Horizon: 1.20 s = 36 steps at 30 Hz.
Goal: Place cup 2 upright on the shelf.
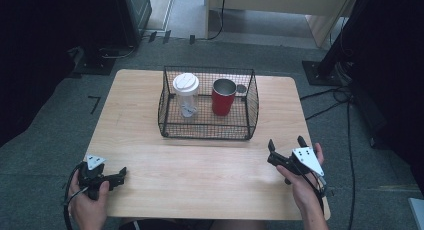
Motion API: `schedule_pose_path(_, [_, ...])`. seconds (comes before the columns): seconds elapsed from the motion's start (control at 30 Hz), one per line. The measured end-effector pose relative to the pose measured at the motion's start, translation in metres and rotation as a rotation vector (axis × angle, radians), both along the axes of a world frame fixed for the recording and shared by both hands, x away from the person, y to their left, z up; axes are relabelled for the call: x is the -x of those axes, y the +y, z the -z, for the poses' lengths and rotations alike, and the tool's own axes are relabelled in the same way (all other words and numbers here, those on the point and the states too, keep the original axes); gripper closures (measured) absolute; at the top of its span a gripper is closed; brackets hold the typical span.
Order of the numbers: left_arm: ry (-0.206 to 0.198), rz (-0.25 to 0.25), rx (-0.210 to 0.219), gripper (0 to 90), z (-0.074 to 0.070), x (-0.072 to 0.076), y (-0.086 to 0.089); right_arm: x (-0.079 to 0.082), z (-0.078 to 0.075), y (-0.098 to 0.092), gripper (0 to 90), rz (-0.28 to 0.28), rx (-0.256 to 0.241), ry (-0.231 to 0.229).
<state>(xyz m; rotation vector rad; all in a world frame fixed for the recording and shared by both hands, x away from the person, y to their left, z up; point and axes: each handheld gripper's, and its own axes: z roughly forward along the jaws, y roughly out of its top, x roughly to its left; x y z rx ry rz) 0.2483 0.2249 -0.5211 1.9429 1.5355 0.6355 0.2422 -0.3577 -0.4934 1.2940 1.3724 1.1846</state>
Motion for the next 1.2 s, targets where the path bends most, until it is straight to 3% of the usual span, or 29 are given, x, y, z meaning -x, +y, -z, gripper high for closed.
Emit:
schedule_pose_path(0.43, [0.000, 0.000, 0.000, 0.0, 0.000, 0.000, 0.000, 0.019, 0.017, -0.025, 0.0, 0.055, 0.000, 0.049])
schedule_pose_path(0.87, [0.000, 0.000, -0.001, 0.0, 0.000, 0.000, 0.000, 0.035, 0.029, -0.044, 0.0, 0.106, 0.012, 0.146])
schedule_pose_path(1.0, [0.000, 0.000, -0.001, 0.0, 0.000, 0.000, 0.000, 0.038, 0.029, -0.047, 0.0, 0.120, 0.043, 0.208])
schedule_pose_path(1.1, [0.000, 0.001, -0.001, 0.0, 0.000, 0.000, 0.000, 0.040, 0.029, -0.047, 9.4, 0.118, 0.096, 0.267])
schedule_pose_path(1.2, [0.000, 0.000, -0.001, 0.0, 0.000, 0.000, 0.000, 0.041, 0.030, -0.048, 10.8, 0.115, 0.116, 0.309])
